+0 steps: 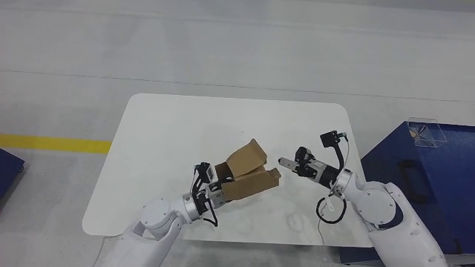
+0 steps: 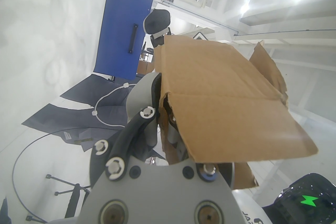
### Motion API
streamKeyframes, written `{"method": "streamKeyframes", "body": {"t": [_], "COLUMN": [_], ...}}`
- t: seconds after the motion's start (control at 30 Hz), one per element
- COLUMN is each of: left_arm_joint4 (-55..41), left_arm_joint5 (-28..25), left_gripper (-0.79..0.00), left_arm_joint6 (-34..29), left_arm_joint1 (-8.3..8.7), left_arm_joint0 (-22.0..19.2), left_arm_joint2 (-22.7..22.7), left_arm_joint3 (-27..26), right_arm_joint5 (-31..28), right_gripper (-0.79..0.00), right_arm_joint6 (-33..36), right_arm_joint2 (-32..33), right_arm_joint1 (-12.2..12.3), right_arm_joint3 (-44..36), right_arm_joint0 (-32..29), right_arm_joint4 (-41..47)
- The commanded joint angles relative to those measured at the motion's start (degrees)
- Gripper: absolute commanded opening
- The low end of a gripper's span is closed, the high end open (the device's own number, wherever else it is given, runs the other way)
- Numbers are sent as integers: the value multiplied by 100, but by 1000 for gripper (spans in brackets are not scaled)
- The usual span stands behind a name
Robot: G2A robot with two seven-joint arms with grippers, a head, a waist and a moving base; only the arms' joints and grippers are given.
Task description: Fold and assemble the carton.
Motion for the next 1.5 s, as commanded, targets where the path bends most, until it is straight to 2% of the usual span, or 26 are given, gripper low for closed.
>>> {"method": "streamKeyframes", "body": {"t": [0.0,0.1,0.3,0.63,0.97,1.47], "left_arm_joint4": [-79,-203,-247,-163,-36,372], "left_arm_joint5": [-26,-31,-75,-175,-253,-476], "left_gripper": [-785,-785,-785,-785,-785,-785], "left_arm_joint6": [61,138,199,122,94,-20], "left_arm_joint1": [-5,-17,-38,-51,-69,-78], "left_arm_joint0": [20,26,14,76,106,112], "left_arm_joint2": [-38,-74,-84,-59,-10,67], "left_arm_joint3": [3,29,65,26,7,-7], "right_arm_joint5": [-57,-112,0,154,74,-188], "right_gripper": [0,0,0,0,0,0], "right_arm_joint6": [118,303,254,95,15,-616], "right_arm_joint2": [174,230,-152,-539,-712,-399], "right_arm_joint1": [28,53,6,-90,-142,-161], "right_arm_joint3": [-62,-192,-301,-111,-27,-130], "right_arm_joint0": [-113,-257,-246,52,99,-163], "right_arm_joint4": [34,-128,-612,-688,-698,-492]}}
